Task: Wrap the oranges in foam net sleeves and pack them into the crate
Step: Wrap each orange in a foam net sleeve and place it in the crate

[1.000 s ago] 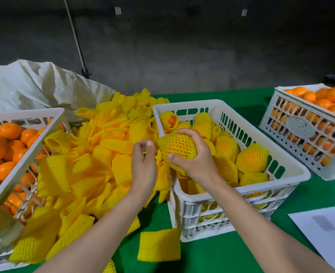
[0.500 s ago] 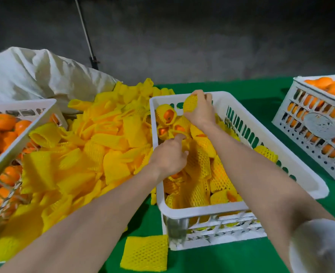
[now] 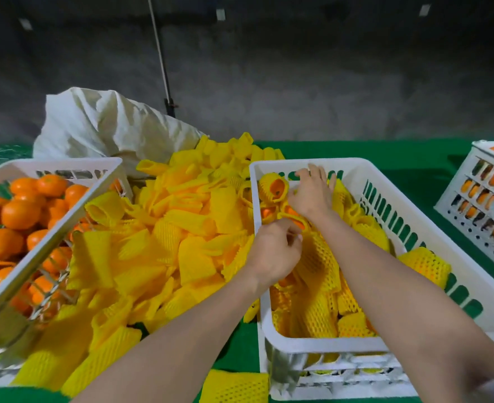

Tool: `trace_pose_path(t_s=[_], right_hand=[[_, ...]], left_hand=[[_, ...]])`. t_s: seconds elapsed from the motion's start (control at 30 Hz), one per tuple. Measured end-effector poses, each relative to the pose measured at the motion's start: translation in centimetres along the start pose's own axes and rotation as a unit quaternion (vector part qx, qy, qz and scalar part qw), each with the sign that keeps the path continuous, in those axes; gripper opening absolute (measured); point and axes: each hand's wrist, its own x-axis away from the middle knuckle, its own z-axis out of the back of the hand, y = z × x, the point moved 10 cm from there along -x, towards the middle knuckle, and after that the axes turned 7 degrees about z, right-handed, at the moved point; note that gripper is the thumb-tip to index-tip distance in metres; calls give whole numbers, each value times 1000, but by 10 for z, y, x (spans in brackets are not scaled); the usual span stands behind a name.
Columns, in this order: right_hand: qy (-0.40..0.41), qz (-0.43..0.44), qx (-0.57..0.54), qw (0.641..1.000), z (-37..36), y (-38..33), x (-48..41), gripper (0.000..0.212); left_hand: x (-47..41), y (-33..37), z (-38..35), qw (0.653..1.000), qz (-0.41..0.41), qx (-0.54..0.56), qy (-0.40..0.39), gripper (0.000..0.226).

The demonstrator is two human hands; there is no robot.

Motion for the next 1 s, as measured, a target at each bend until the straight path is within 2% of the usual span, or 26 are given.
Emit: trace_pose_path(t_s=[0.2,0.27,0.33,0.37,0.43,0.5,0.57,0.63,0.7,0.77,0.83,0.9,0.97,1.0], right_hand=[[-31,130,-125,983,21,-91,34,23],[-32,164,-156,974,30,-120,46,21],[-71,221,-161,959,25,-155,60,22],[-125,258,-129,949,10,-174,70,24],[-277,307,17,910,-38,-201,94,32],[-402,306,169,847,-80,-201,114,41],[-453,275,235,815,-100,-191,120,43],[-429,264,242,829,-101,-190,114,37],[-349,269,211,873,-86,-202,100,29],[-239,264,147,923,-59,-222,84,27],[-158,237,35,958,-28,-243,77,37],[-103,227,-86,965,3,-267,80,36],[-89,230,-204,947,28,-290,88,24],[-109,225,-270,930,35,-300,93,19]], left_hand=[[15,-26,39,983,62,152,88,23],[22,-45,61,977,82,163,112,22],[30,-77,91,966,124,173,146,19],[35,-96,108,959,148,179,165,20],[47,-129,139,944,194,186,193,20],[62,-152,164,935,224,185,201,20],[75,-165,182,934,234,192,191,19],[86,-174,197,933,237,200,184,18],[93,-180,211,934,235,200,182,15],[98,-183,221,938,230,192,175,11],[97,-180,229,950,210,169,161,13],[91,-172,240,964,180,133,142,34],[87,-165,253,975,160,98,116,55],[85,-165,258,978,161,99,92,60]])
